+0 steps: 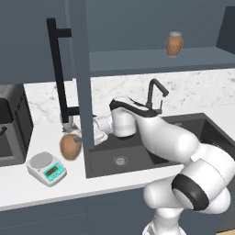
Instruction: Pick the honey bottle and place it on the digital scale for weighing, and close the cabinet.
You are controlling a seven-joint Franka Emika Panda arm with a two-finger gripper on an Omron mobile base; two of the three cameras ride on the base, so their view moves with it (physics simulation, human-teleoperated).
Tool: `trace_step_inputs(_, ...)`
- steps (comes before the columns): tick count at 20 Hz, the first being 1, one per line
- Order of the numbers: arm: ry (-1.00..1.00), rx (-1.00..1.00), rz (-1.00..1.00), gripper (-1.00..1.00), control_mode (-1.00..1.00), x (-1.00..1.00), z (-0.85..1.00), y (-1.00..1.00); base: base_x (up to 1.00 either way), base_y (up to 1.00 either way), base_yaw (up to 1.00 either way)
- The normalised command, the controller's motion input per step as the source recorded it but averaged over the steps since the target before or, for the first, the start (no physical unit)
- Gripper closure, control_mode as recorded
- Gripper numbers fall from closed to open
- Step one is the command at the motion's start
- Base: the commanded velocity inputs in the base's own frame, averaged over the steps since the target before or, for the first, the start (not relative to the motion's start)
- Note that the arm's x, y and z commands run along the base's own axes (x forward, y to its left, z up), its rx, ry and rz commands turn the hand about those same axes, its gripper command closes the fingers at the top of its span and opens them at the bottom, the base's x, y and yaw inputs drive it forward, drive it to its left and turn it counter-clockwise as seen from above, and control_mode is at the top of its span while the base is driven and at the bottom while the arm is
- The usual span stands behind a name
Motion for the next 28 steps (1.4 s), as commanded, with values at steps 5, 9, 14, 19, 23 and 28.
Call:
trace_step_inputs(5,0.0,0.0,0.0,1.0,-1.0,0.01,-0.03,0.36,0.0,0.0,0.0)
trace_step_inputs(9,0.0,0.0,0.0,1.0,-1.0,0.07,-0.11,0.41,0.0,0.0,0.0)
trace_step_inputs(14,0.0,0.0,0.0,1.0,-1.0,0.12,-0.05,0.16,0.0,0.0,0.0)
trace_step_inputs(19,-0.02,0.0,0.0,1.0,-1.0,0.23,-0.14,0.2,0.0,0.0,0.0)
trace_step_inputs(23,-0.01,0.0,0.0,1.0,-1.0,0.21,-0.25,0.34,0.0,0.0,0.0)
trace_step_inputs(28,0.0,0.0,0.0,1.0,-1.0,0.12,-0.2,0.02,0.0,0.0,0.0)
